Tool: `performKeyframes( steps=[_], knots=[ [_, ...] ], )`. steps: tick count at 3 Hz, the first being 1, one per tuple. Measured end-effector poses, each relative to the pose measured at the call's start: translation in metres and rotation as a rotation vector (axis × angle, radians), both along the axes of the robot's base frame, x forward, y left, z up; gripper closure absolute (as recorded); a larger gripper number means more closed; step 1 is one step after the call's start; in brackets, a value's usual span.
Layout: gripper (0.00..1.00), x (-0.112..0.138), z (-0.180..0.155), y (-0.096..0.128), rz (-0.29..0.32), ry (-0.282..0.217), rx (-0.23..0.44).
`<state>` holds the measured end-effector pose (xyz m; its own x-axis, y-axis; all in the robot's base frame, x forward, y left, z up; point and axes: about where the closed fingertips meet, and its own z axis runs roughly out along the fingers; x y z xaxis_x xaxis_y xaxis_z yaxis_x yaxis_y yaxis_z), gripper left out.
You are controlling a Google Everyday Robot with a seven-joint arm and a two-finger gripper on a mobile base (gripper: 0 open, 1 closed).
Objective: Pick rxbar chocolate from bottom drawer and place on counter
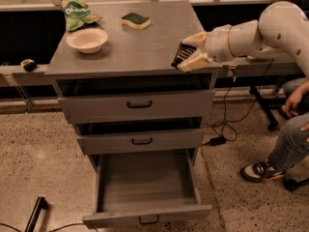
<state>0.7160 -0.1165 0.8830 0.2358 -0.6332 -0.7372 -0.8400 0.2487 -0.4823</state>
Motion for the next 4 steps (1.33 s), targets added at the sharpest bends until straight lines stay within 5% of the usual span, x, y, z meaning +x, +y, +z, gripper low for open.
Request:
performKeyframes(
  steps=[1, 2, 4],
  knots=[
    [0.98, 0.047, 0.007, 0.013, -0.114, 0.105, 0.124],
    [0.74, 0.073, 0.013, 0.029, -0.159, 0.16, 0.174],
    [0.28, 0.1, -0.013, 0.06, -0.23, 0.335, 0.133]
  ],
)
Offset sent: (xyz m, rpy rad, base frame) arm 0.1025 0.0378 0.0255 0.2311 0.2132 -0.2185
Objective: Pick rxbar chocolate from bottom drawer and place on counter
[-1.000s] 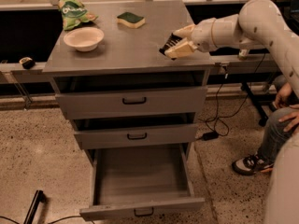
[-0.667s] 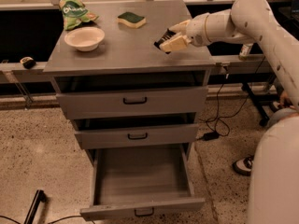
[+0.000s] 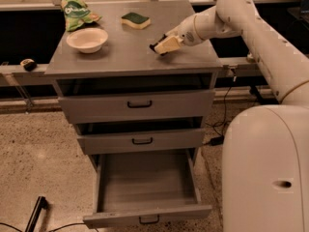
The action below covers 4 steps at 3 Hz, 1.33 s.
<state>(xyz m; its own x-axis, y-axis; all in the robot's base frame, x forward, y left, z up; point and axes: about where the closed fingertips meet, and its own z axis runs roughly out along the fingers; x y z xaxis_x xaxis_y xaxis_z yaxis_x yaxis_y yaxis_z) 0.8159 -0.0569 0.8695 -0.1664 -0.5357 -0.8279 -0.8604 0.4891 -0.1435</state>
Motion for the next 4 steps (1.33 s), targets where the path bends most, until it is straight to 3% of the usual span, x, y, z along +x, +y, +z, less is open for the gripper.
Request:
performKeyframes(
  steps=[1, 2, 3, 4],
  knots=[
    [0.05, 0.004, -0.011, 0.008, 0.007, 0.048, -0.02],
    [0.0, 0.004, -0.015, 0.01, 0.03, 0.055, -0.029],
    [0.0, -0.006, -0.017, -0.002, 0.111, 0.038, 0.005],
    [0.0, -0.035, -0.02, -0.039, 0.233, -0.001, -0.003]
  ],
)
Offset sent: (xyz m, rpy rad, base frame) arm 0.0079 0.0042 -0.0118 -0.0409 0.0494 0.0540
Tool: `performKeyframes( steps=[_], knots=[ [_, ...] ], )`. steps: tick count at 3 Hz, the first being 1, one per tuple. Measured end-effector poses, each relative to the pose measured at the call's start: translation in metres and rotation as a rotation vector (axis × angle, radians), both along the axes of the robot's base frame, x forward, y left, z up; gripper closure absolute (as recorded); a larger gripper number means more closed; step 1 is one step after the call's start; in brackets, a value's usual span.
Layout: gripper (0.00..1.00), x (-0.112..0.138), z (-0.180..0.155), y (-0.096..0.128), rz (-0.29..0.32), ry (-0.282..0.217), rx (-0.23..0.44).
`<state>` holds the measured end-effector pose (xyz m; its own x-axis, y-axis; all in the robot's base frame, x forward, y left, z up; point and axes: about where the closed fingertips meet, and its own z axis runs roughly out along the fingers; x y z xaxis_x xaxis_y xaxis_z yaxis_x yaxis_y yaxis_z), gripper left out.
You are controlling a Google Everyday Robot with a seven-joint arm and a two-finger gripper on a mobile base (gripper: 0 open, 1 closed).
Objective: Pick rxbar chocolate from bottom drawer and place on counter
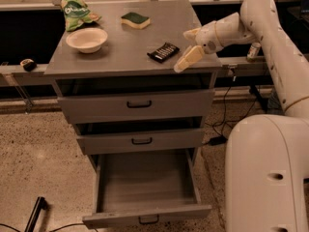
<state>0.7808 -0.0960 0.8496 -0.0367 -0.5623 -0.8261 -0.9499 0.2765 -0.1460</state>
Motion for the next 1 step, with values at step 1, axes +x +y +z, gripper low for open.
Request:
performKeyframes(
  steps=[1],
  knots=[
    [0.0, -0.0011, -0.0016, 0.0019, 0.009, 0.002, -0.003]
  ],
)
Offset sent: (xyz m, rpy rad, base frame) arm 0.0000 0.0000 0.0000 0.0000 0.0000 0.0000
